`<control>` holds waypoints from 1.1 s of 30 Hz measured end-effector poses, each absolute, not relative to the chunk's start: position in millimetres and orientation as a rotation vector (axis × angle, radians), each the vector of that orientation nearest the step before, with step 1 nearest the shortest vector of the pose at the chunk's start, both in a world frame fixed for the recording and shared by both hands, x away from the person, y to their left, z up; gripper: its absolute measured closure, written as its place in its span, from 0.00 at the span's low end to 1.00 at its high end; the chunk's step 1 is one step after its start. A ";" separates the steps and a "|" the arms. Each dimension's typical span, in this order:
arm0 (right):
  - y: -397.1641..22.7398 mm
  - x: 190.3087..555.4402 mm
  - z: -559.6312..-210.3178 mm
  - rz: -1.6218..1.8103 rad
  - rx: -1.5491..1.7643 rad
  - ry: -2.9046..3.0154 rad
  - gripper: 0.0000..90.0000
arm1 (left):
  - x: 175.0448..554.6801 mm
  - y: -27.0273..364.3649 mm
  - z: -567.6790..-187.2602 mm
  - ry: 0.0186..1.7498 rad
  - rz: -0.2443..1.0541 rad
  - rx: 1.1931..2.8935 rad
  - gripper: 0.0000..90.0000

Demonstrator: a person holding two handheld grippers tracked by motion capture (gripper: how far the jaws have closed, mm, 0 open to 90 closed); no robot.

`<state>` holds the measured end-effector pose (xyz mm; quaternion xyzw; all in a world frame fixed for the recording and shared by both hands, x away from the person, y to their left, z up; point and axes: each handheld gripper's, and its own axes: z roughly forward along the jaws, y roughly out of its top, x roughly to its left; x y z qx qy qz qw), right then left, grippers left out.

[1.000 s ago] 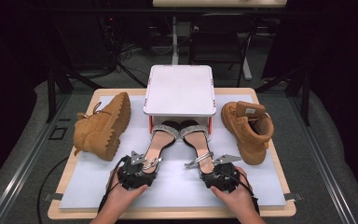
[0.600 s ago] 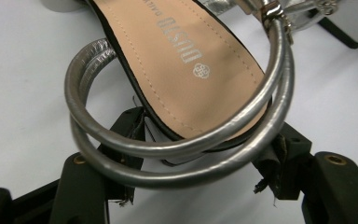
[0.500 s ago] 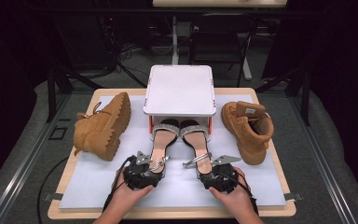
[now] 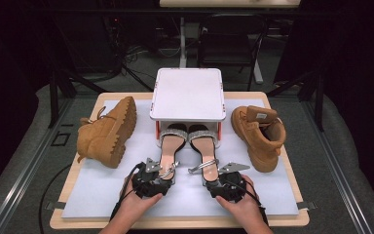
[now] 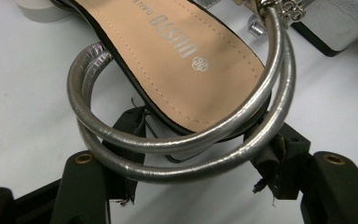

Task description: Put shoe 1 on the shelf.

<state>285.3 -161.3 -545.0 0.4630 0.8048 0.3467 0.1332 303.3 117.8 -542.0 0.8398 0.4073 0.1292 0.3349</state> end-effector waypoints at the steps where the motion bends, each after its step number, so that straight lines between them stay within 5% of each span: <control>1: -161.1 285.4 -545.8 1.003 1.320 2.335 0.46 | 303.3 117.3 -542.8 1.061 0.348 2.188 0.43; 33: -156.5 293.1 -555.1 0.990 1.257 2.353 0.38 | 311.5 116.5 -549.0 1.013 0.337 2.190 0.35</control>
